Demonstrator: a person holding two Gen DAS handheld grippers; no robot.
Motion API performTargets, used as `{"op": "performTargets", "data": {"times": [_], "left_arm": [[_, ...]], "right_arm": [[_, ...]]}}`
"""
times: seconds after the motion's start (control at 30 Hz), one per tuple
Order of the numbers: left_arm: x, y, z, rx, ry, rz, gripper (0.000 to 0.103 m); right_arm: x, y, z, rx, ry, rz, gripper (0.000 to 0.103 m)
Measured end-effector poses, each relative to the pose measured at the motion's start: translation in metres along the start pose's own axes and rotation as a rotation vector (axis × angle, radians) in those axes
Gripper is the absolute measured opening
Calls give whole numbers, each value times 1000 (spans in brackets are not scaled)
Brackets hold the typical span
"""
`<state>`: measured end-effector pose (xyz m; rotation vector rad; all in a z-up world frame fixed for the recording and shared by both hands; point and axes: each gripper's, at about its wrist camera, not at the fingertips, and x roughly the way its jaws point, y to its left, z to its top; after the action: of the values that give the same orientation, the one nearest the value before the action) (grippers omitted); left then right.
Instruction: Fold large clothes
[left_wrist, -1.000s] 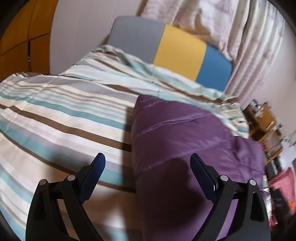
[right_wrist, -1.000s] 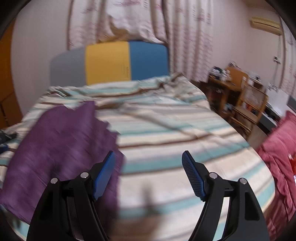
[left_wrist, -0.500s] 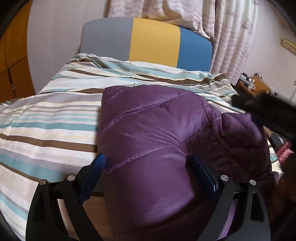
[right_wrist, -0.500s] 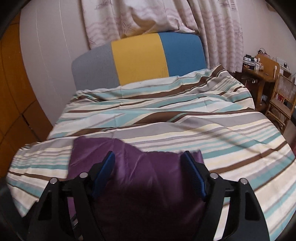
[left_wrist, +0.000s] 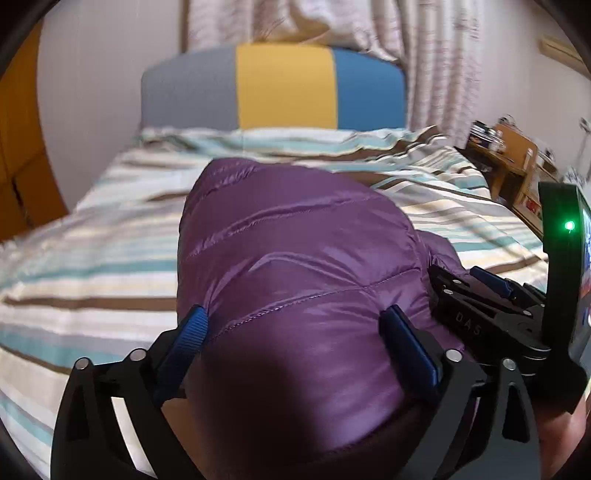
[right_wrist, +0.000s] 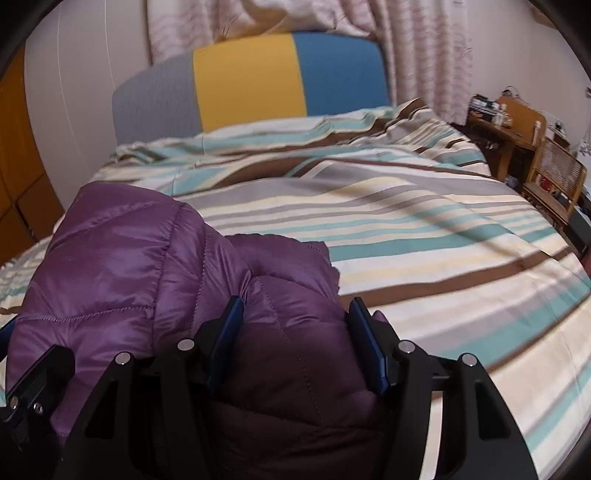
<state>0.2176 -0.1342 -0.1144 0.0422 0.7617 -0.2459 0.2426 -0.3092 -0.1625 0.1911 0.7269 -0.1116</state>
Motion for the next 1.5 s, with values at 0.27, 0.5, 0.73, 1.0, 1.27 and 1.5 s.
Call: {"op": "performTargets", "data": {"times": [0.27,0.5,0.73,1.0,1.27,1.5], "left_arm": [[8,9,10,-60,84,-4,100],[6,13,63,-98,62,128,100],[69,15,72,-87,200,232,100],[103,34,49,-136,201,180,100],[97,37,47,-159,181,155,100],[21,32,12,-141,81,8,100]], "right_arm": [[34,2,8,-27,67,43,60],[30,0,8,-12,58,32,62],[29,1,7,-7,58,24,62],[32,6,8,-15,75,5,63],[38,3,7,-3,71,18,65],[20,-19,7,88,22,141,83]]}}
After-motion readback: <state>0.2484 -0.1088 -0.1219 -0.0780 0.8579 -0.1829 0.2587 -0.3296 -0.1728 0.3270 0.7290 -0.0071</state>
